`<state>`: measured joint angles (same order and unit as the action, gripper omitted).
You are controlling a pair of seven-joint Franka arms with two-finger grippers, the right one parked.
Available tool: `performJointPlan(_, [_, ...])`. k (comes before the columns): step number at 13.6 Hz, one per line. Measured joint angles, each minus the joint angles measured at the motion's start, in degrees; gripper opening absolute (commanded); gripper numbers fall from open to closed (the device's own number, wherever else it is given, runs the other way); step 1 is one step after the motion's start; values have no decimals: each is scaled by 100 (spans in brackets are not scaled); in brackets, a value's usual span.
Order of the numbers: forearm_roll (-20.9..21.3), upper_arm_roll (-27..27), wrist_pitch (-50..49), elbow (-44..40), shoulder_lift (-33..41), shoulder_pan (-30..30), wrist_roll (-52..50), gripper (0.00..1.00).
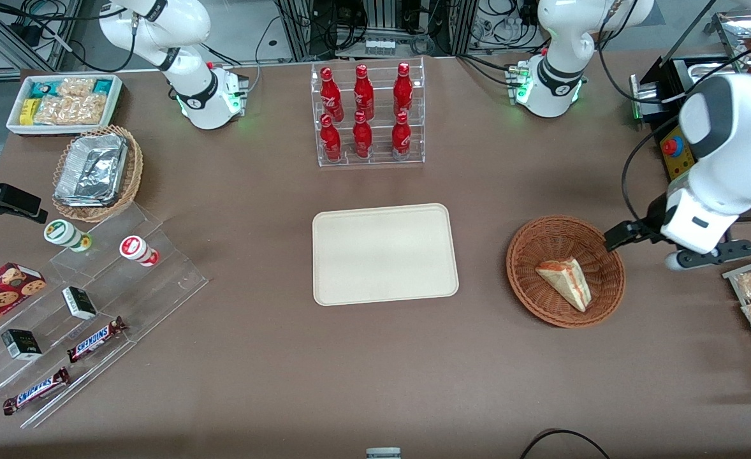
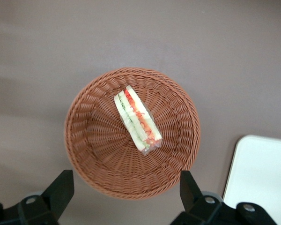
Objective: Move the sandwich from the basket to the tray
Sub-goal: 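Move the left gripper down over the wrapped sandwich in the basket, then close the left gripper on the wrapped sandwich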
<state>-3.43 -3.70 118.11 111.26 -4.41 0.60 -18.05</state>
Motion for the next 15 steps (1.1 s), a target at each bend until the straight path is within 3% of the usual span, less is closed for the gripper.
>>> performJointPlan(6, [-26, -358, 1754, 1328, -90, -52, -2147, 100])
performJointPlan(15, [-26, -307, 2374, 1492, -823, -23, -2380, 100])
